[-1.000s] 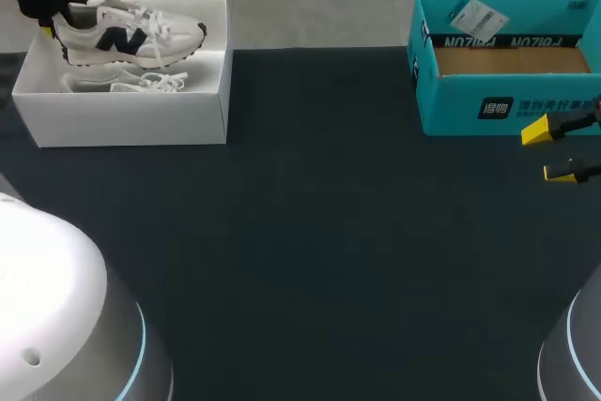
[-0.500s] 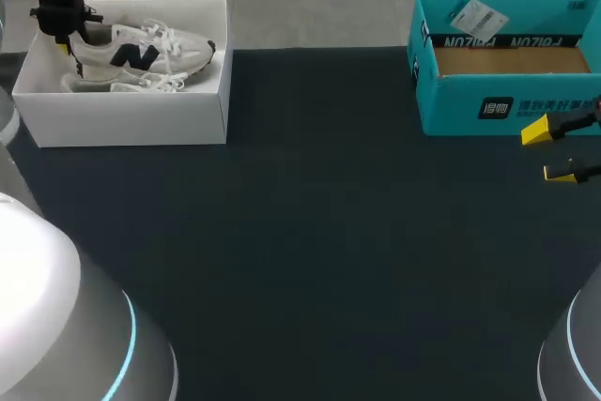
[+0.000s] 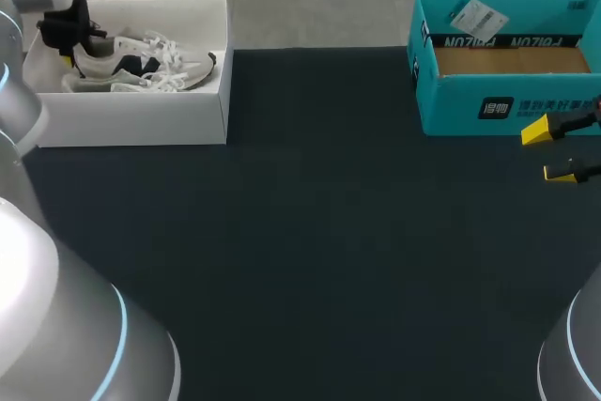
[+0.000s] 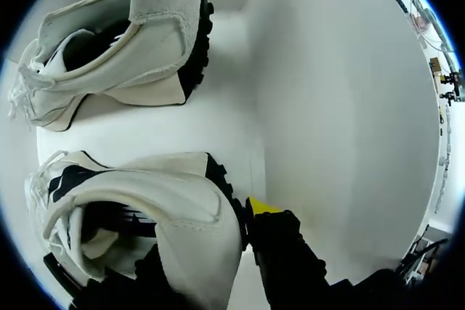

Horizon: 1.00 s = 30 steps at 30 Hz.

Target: Take the shoe out of the shoebox, open the shoe tongue, remove and reinsert the insole, then place the shoe into the shoebox

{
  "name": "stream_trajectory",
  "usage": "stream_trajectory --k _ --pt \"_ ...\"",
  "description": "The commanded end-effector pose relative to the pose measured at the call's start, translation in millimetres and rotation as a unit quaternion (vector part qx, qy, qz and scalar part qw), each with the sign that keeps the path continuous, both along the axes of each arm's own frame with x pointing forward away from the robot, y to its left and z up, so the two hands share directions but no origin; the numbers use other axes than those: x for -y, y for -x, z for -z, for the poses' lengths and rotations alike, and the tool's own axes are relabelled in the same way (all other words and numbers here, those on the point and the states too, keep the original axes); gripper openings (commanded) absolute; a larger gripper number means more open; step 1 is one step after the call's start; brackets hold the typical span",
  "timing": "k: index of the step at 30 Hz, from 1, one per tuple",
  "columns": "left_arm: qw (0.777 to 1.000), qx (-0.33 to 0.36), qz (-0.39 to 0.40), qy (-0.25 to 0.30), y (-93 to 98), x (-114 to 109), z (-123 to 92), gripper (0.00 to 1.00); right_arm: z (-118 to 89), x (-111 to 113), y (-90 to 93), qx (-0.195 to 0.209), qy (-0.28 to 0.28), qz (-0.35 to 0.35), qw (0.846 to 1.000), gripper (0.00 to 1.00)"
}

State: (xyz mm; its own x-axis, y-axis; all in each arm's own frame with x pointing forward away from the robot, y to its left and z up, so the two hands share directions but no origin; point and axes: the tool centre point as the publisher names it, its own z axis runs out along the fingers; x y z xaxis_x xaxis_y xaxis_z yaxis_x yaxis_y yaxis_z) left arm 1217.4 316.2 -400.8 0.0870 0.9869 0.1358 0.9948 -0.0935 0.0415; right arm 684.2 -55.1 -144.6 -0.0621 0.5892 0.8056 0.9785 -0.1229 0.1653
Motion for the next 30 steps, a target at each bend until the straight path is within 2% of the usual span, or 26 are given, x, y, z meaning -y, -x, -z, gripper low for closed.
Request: stream_trajectory --k 1,5,10,17,20,26,30 --pt "0.999 -0.032 0.006 0.001 -22.7 0 4 1.00 0 0 1.0 0.000 0.001 0.001 1.000 1.00" --pt "0.999 -0.030 0.010 -0.006 -19.6 3 -11 1.00 0 0 1.0 0.000 0.001 0.001 1.000 1.00" --pt "1.000 -0.027 0.011 -0.002 -10.8 11 -41 1.00 0 0 1.0 0.000 0.001 0.001 1.000 1.00" --pt "0.999 -0.009 -0.015 0.035 15.3 26 -81 1.00 0 0 1.0 0.000 0.001 0.001 1.000 1.00" --pt "0.999 0.001 -0.012 0.033 27.6 35 -96 1.00 0 0 1.0 0.000 0.001 0.001 1.000 1.00" --pt "0.997 -0.009 -0.020 0.076 49.7 39 -123 1.00 0 0 1.0 0.000 0.001 0.001 1.000 1.00" --pt "0.997 -0.009 -0.020 0.076 49.7 39 -123 1.00 0 0 1.0 0.000 0.001 0.001 1.000 1.00"
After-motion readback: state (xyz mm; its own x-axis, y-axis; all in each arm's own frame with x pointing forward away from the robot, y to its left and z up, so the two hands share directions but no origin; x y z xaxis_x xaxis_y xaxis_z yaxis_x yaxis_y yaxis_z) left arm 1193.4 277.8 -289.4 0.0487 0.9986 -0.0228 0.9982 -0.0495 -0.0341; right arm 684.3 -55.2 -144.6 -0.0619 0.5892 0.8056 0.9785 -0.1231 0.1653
